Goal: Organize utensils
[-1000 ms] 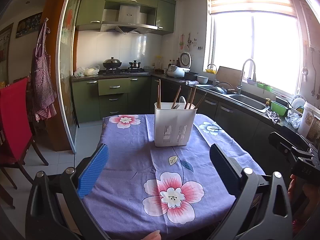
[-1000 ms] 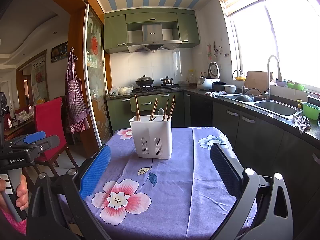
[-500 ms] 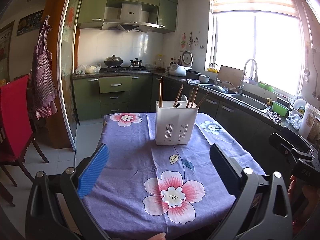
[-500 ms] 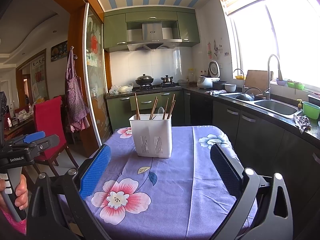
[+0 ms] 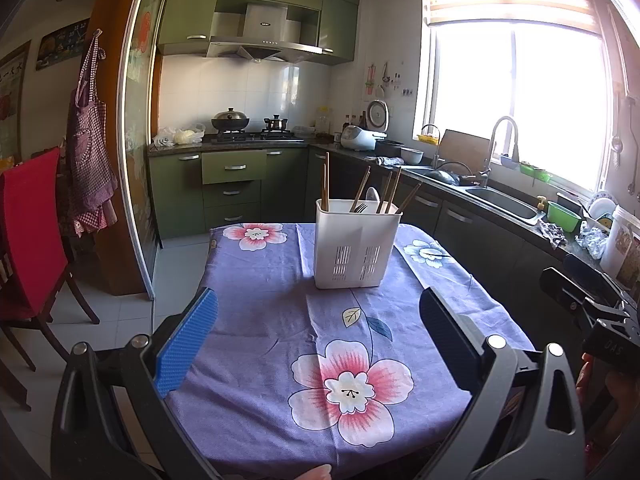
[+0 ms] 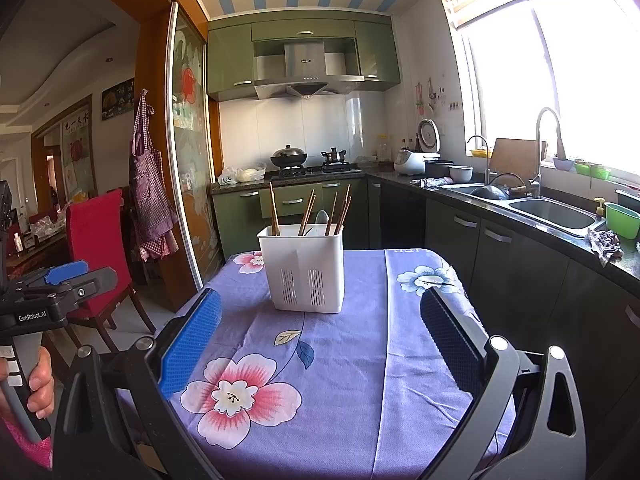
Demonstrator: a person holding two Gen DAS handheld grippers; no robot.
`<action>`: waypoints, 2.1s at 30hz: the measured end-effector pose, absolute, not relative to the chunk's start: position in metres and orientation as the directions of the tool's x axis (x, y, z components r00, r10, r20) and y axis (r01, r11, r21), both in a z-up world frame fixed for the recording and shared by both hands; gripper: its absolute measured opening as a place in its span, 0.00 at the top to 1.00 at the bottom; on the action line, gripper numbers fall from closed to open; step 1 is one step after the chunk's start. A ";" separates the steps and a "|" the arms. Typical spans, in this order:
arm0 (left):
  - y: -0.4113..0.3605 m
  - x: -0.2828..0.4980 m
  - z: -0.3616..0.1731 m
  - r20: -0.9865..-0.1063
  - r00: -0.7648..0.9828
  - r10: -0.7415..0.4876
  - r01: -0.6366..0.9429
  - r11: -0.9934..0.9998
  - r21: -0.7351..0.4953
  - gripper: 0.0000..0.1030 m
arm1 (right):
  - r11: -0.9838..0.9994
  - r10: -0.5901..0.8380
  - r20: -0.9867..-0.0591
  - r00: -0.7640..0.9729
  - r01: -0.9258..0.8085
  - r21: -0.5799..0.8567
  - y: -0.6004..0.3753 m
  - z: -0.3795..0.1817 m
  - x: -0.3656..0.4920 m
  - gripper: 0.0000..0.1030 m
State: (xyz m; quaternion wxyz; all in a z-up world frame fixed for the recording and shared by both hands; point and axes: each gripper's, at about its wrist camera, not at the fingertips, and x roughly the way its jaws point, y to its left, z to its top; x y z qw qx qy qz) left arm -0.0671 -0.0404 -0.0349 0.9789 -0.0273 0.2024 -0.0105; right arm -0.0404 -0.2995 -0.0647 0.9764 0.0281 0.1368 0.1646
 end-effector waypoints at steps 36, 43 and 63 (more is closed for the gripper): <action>-0.027 -0.035 -0.056 -0.505 0.862 -0.048 -0.005 0.995 -0.102 0.07 | 0.945 0.327 -0.310 0.893 -0.311 0.102 -0.295 -0.078 -0.023 0.05; -0.024 -0.015 -0.069 -0.546 0.836 -0.048 -0.011 0.994 -0.104 0.07 | 0.946 0.324 -0.352 0.878 -0.304 0.115 -0.292 -0.091 -0.002 0.05; -0.001 0.124 -0.144 -0.716 0.697 -0.041 -0.063 0.991 -0.118 0.07 | 0.965 0.255 -0.582 0.772 -0.240 0.105 -0.289 -0.154 0.152 0.05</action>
